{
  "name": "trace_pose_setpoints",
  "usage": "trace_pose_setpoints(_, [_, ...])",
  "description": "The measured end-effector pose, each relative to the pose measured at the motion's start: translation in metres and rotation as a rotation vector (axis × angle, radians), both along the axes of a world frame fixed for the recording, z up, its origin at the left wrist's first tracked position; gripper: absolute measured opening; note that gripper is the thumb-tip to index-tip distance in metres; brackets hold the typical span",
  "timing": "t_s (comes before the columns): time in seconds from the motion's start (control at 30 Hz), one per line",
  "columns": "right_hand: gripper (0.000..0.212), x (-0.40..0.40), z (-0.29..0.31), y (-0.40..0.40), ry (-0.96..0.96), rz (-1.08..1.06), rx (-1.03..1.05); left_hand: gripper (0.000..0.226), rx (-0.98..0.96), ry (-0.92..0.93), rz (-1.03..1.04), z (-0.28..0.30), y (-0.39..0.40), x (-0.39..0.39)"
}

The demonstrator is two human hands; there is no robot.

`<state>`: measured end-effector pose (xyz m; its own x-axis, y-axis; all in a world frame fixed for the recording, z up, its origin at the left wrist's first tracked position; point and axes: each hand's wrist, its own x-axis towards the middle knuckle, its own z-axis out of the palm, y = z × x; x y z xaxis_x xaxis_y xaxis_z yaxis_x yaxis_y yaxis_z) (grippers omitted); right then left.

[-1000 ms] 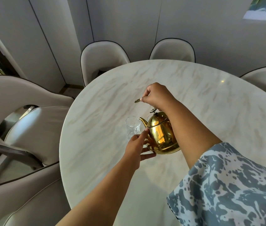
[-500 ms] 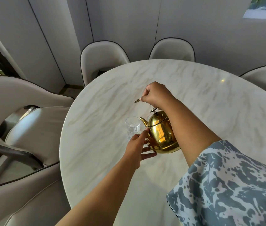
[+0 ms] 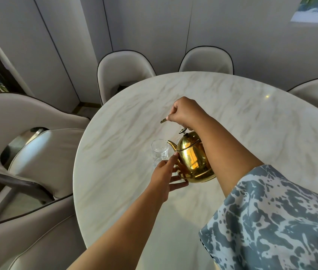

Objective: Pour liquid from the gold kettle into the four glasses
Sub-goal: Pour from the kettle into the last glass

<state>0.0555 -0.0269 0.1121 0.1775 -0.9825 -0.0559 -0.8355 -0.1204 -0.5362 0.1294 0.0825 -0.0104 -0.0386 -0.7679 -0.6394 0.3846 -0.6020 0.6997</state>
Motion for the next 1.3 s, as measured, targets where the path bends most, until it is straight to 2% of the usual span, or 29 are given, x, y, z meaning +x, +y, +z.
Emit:
trace_pose_setpoints(0.37, [0.028,-0.013,-0.004,0.011,-0.028,-0.008,-0.033,0.054,0.001,-0.048,0.002,-0.004,0.003,0.0])
trace_pose_setpoints(0.6, [0.021,-0.036,-0.017,0.027,-0.174,-0.083,-0.115,0.046,-0.041,-0.099,0.0,-0.007,0.008,-0.002])
trace_pose_setpoints(1.03, [0.027,-0.068,-0.033,0.061,-0.497,-0.253,-0.173,0.056,-0.122,-0.173,0.065,0.008,0.021,-0.007])
trace_pose_setpoints(1.3, [0.029,-0.104,-0.008,0.076,-0.565,-0.376,-0.237,0.042,-0.205,-0.195,0.052,0.03,0.017,-0.038])
